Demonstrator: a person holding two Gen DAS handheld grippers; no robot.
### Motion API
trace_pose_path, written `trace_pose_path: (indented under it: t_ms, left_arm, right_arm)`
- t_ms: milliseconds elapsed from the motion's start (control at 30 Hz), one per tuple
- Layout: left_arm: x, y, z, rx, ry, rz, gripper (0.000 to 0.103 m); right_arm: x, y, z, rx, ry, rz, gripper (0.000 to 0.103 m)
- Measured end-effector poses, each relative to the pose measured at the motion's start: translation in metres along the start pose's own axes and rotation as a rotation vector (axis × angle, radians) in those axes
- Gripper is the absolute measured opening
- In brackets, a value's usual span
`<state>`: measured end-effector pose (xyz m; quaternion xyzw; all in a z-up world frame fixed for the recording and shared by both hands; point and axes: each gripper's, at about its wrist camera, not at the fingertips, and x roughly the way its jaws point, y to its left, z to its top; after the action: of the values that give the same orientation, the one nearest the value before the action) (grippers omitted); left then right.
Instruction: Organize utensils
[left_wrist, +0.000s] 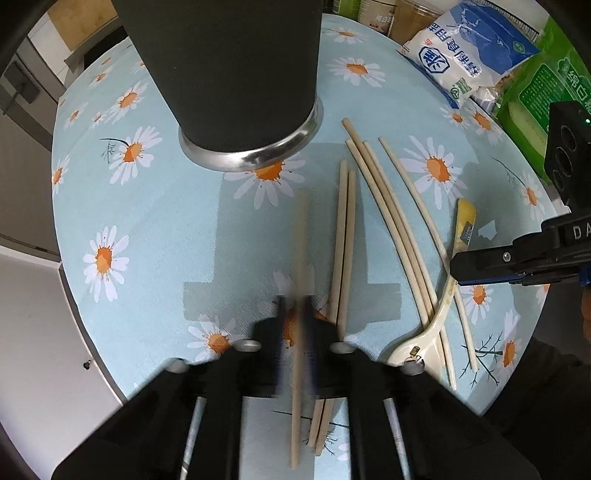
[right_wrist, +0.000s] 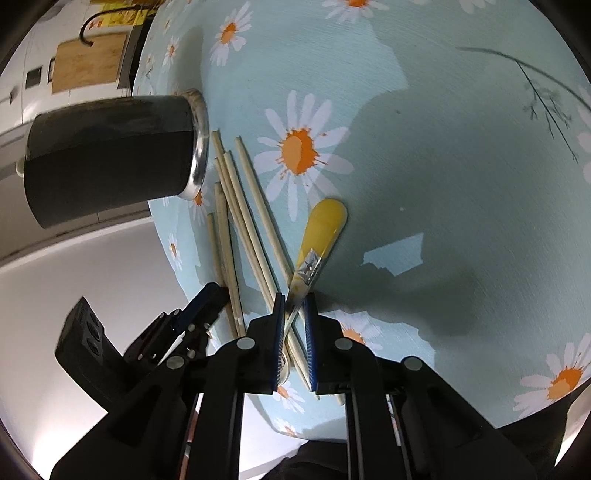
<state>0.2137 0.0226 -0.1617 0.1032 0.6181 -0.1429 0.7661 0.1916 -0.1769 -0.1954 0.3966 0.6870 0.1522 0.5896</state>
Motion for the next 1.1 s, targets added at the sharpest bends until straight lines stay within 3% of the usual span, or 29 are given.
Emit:
trace_pose_path:
  t_ms: [600, 900, 1100]
  left_arm:
    - [-0.01, 0.036, -0.018, -0.097, -0.038, -0.09, 0.004]
    - [-0.024, 0.059, -0.04, -0.196, -0.097, -0.135, 0.003]
    - [-0.054, 0.078, -0.06, -0.269, -0.172, -0.178, 0.003]
  right_arm:
    - [-0.007, 0.022, -0.007, -0.163, -0.021, -0.01, 0.005]
    - [-0.014, 0.047, -0.016, -0.295, -0.036, 0.003, 0.005]
    - [-0.025, 0.069, -0.023, -0.431, -0.067, -0.009, 0.005]
